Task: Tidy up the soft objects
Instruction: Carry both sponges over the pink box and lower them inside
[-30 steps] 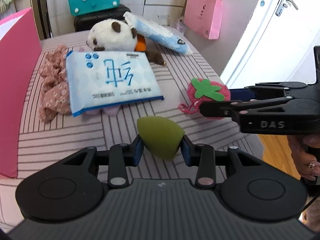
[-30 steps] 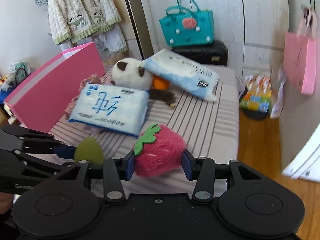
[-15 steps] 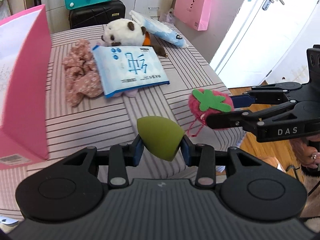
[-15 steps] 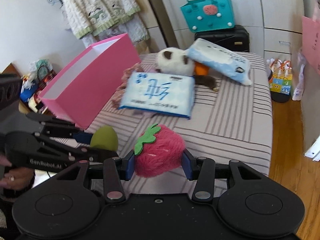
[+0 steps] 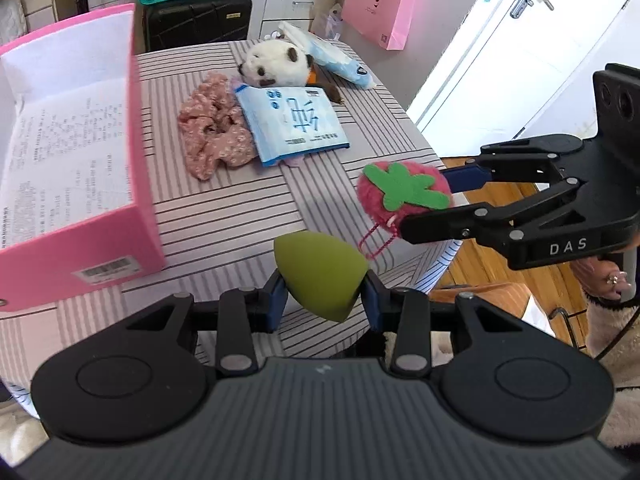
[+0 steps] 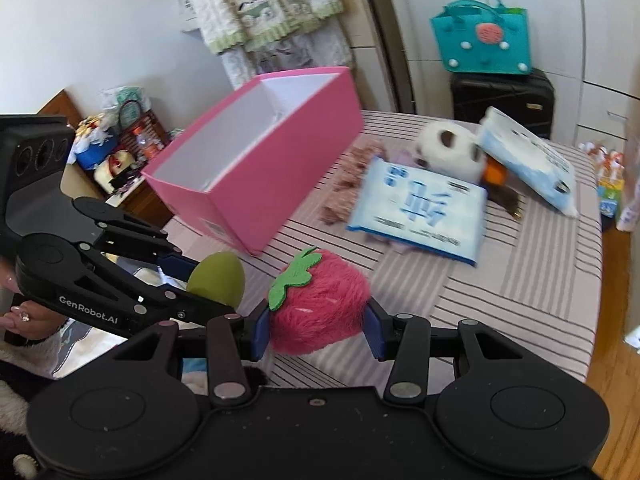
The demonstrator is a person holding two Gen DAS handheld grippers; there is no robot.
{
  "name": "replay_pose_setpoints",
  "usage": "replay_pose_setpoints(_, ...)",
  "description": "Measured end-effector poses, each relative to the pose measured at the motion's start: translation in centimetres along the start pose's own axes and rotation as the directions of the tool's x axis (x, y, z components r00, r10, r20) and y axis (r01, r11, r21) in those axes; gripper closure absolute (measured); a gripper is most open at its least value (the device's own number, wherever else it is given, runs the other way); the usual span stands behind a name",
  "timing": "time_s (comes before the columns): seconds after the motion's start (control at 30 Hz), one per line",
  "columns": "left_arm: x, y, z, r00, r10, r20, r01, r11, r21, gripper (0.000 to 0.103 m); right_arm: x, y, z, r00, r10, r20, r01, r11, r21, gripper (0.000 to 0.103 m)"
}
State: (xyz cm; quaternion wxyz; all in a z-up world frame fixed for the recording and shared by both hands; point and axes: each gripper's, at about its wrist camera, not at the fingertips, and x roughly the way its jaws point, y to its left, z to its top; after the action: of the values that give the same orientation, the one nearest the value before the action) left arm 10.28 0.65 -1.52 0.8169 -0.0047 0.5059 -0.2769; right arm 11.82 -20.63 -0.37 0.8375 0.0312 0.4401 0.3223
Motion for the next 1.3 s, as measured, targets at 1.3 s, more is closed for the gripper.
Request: replay_pose_setpoints(1.3,1.4,24.1,15.4,0.98,0.192,0.051,-0.18,0.966,-0.187,0.065,18.7,8.9,21.6,0.987,-0.16,-0.022,0.11,0.768,-0.631,0.051)
